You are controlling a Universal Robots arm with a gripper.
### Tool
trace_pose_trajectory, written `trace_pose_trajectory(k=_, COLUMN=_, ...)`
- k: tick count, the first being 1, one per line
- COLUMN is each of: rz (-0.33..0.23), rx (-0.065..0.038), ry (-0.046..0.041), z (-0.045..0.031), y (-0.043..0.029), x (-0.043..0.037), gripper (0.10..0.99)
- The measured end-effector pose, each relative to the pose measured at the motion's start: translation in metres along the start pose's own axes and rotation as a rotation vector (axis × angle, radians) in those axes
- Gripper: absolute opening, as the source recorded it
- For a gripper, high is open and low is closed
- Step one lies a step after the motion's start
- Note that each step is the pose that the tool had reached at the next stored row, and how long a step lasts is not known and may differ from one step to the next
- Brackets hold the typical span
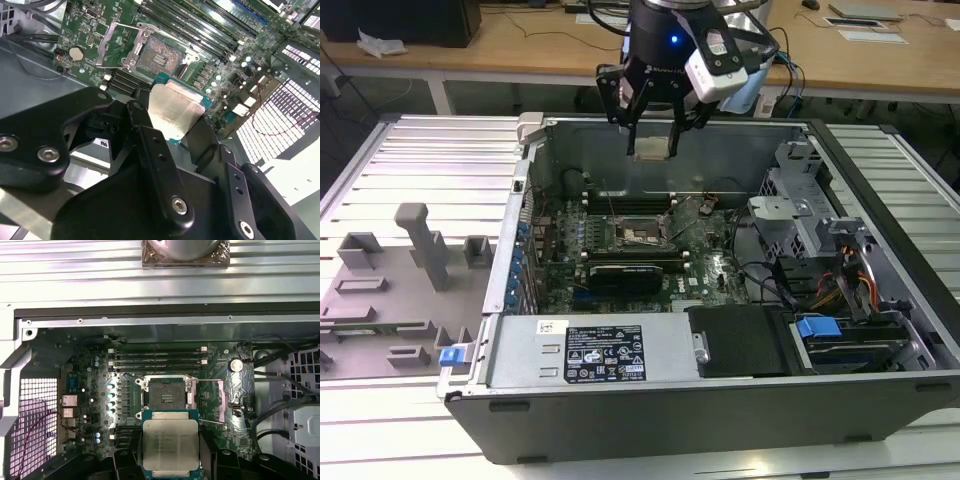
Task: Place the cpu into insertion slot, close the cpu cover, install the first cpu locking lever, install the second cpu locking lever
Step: 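Place the cpu into insertion slot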
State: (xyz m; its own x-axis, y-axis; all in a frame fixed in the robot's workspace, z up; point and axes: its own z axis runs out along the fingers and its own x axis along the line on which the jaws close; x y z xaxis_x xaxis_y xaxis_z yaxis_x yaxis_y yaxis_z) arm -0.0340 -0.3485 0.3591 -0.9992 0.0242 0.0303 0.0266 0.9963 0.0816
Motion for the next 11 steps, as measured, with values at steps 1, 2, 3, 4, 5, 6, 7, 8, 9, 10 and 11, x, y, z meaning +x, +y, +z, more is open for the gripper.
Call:
trace_pose_trajectory(k=1, rz=0.0, rx=0.0, ry=-0.0008, z=0.0012, y=-0.0001, x=0.0001, gripper=0.541)
trace_pose_trajectory(k=2, rz=-0.001, rx=0.0, ry=-0.0054, z=0.0023, y=-0.0002, x=0.0004, gripper=0.541)
trace_pose_trajectory(k=3, rz=-0.001, rx=0.0, ry=-0.0111, z=0.0031, y=-0.0003, x=0.0006, gripper=0.541)
trace_pose_trajectory(k=4, rz=-0.002, rx=0.0, ry=-0.015, z=0.004, y=-0.0003, x=0.0007, gripper=0.541)
trace_pose_trajectory(k=5, rz=-0.002, rx=0.0, ry=-0.0213, z=0.0063, y=-0.0005, x=0.001, gripper=0.541)
trace_pose_trajectory(k=6, rz=-0.003, rx=0.0, ry=-0.0241, z=0.0086, y=-0.0007, x=0.0012, gripper=0.541)
trace_pose_trajectory(k=7, rz=-0.003, rx=-0.001, ry=-0.0251, z=0.01, y=-0.0008, x=0.0012, gripper=0.541)
trace_pose_trajectory(k=8, rz=-0.003, rx=0.0, ry=-0.0254, z=0.0109, y=-0.0009, x=0.0013, gripper=0.541)
trace_pose_trajectory(k=9, rz=-0.004, rx=-0.001, ry=-0.0256, z=0.0115, y=-0.0009, x=0.0013, gripper=0.541)
trace_pose_trajectory(k=10, rz=-0.004, rx=-0.001, ry=-0.0257, z=0.0121, y=-0.001, x=0.0013, gripper=0.541)
trace_pose_trajectory(k=11, rz=-0.004, rx=0.0, ry=-0.0258, z=0.013, y=-0.0011, x=0.0013, gripper=0.541)
